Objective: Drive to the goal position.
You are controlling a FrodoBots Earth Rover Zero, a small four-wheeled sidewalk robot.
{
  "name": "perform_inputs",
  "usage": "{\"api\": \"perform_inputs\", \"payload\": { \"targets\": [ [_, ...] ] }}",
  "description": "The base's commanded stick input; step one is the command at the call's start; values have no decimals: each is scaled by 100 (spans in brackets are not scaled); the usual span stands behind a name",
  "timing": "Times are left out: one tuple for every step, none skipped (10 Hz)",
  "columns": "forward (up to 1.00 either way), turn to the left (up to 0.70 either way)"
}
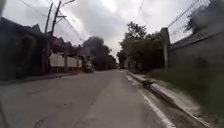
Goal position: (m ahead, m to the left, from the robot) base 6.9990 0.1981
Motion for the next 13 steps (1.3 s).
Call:
{"api": "perform_inputs", "payload": {
  "targets": [
    [70,-35],
    [70,-35],
    [70,-35],
    [70,-35],
    [70,-35],
    [70,-31],
    [70,-1],
    [70,0],
    [70,0],
    [70,0],
    [70,0],
    [70,0],
    [70,0]
  ]
}}
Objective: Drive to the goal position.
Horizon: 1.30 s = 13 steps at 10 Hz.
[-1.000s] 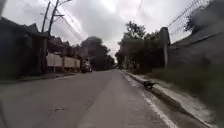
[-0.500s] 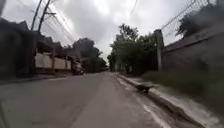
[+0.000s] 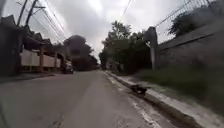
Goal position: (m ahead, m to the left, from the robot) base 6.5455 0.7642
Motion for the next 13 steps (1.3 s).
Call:
{"api": "perform_inputs", "payload": {
  "targets": [
    [70,0],
    [70,0],
    [70,0],
    [70,0],
    [70,0],
    [70,0],
    [70,0],
    [70,0],
    [70,0],
    [70,0],
    [70,0],
    [70,0],
    [70,0]
  ]
}}
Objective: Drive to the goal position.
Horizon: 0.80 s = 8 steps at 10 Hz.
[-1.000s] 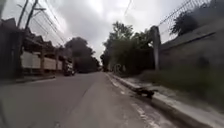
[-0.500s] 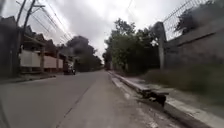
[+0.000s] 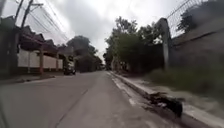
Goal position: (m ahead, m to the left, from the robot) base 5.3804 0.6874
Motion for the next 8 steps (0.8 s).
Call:
{"api": "perform_inputs", "payload": {
  "targets": [
    [70,0],
    [70,0],
    [70,0],
    [70,0],
    [70,0],
    [70,0],
    [70,0],
    [70,0]
  ]
}}
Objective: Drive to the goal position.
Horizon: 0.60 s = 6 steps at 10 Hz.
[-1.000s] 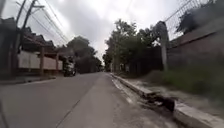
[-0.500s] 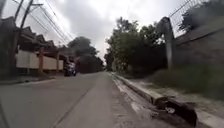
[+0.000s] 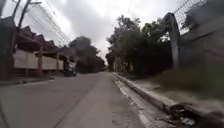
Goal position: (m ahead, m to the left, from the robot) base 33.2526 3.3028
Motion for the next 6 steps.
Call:
{"api": "perform_inputs", "payload": {
  "targets": [
    [70,0],
    [70,0],
    [70,0],
    [70,0],
    [70,-1],
    [70,-2]
  ]
}}
